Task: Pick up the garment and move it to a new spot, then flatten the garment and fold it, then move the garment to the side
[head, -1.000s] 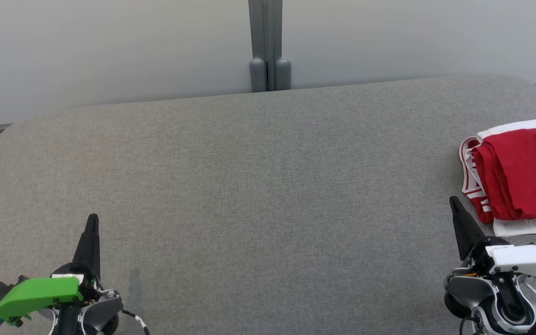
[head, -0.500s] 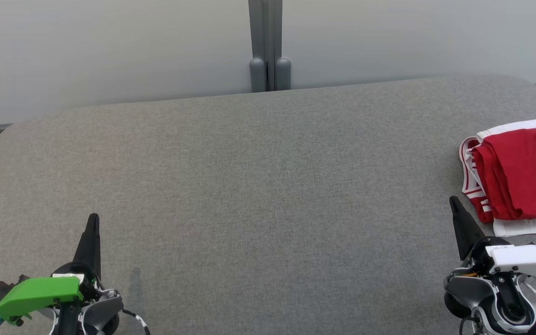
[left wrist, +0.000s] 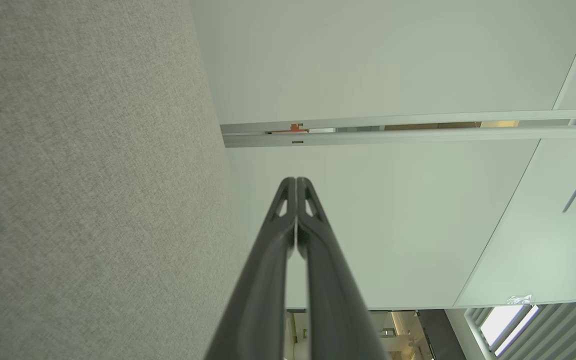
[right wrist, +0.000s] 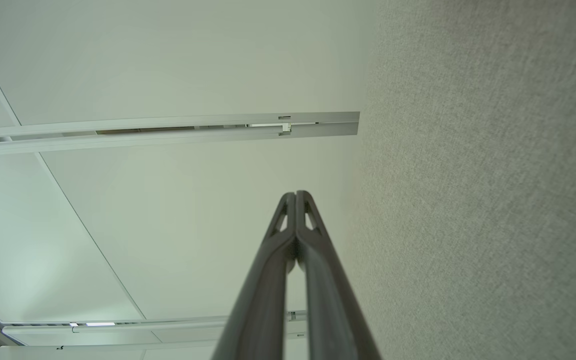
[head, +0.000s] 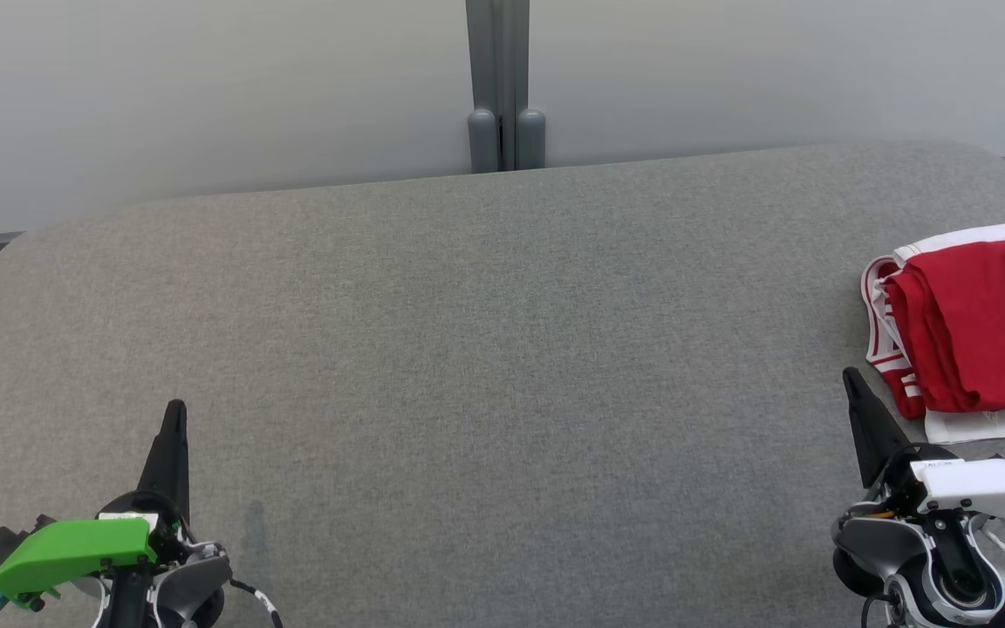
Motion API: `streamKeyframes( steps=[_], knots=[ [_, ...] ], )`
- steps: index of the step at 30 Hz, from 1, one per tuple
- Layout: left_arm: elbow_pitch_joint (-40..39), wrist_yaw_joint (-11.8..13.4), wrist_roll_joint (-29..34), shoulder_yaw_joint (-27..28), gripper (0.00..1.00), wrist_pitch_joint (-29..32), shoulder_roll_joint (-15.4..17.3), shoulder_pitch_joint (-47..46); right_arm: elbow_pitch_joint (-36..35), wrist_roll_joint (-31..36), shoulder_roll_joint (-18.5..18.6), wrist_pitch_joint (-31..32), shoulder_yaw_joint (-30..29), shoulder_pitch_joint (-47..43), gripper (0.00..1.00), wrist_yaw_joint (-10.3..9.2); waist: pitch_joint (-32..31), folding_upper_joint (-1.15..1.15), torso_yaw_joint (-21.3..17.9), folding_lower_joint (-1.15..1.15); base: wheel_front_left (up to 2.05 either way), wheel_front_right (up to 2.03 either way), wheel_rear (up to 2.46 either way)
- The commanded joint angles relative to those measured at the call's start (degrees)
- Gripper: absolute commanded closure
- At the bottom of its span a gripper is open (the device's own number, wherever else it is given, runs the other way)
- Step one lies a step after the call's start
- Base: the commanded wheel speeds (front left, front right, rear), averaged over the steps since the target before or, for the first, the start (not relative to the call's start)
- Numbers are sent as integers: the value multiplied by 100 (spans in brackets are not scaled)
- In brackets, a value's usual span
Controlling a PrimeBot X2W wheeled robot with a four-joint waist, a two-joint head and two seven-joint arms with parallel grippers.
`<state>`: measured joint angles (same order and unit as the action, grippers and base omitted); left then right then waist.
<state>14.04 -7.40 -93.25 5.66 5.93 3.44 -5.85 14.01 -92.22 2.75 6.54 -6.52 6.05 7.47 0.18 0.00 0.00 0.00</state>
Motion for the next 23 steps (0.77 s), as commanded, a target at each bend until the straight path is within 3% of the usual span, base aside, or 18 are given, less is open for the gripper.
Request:
streamKeyframes(
  steps=[1, 23],
  knots=[
    [4, -25, 31, 28, 100, 5, 11, -59, 9, -38, 23, 17, -8, 31, 100, 4, 0, 0, 0, 0, 0, 0, 0],
    [6, -25, 58, 50, 100, 33, -4, -61, 9, -38, 23, 17, -8, 30, 100, 4, 0, 0, 0, 0, 0, 0, 0]
  ],
)
